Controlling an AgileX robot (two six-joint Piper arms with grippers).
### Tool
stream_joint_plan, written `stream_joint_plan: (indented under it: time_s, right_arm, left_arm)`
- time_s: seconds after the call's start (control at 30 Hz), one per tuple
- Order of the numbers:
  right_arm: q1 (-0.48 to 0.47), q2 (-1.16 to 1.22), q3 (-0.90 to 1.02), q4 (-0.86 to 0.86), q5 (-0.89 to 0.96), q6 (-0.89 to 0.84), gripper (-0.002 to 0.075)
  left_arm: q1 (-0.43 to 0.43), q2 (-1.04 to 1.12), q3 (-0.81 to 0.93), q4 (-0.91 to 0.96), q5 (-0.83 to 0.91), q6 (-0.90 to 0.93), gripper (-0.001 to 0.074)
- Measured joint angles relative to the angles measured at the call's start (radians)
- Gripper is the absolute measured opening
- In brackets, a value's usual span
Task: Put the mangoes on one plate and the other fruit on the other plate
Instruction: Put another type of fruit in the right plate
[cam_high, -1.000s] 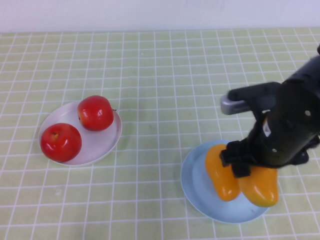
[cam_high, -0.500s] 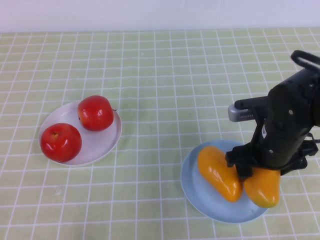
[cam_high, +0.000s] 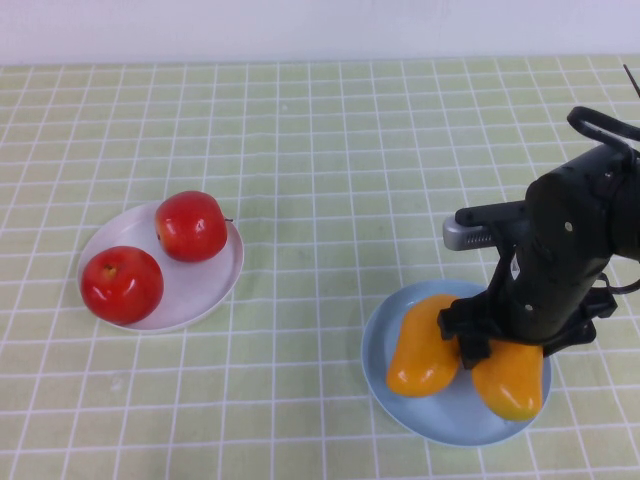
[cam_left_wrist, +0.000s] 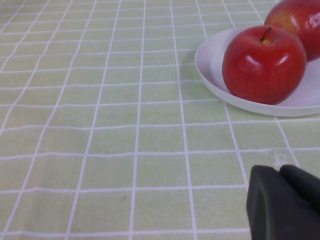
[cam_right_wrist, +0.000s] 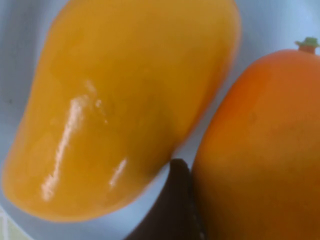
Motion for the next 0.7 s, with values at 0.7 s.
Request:
stream_joint_plan:
  time_s: [0.7]
  right_arm:
    - [0.0,-0.033,0.0,0.008,0.001,-0.002,0.0627]
  left_arm:
    - [0.0,0.0,0.0,0.0,0.0,0.0,0.0002]
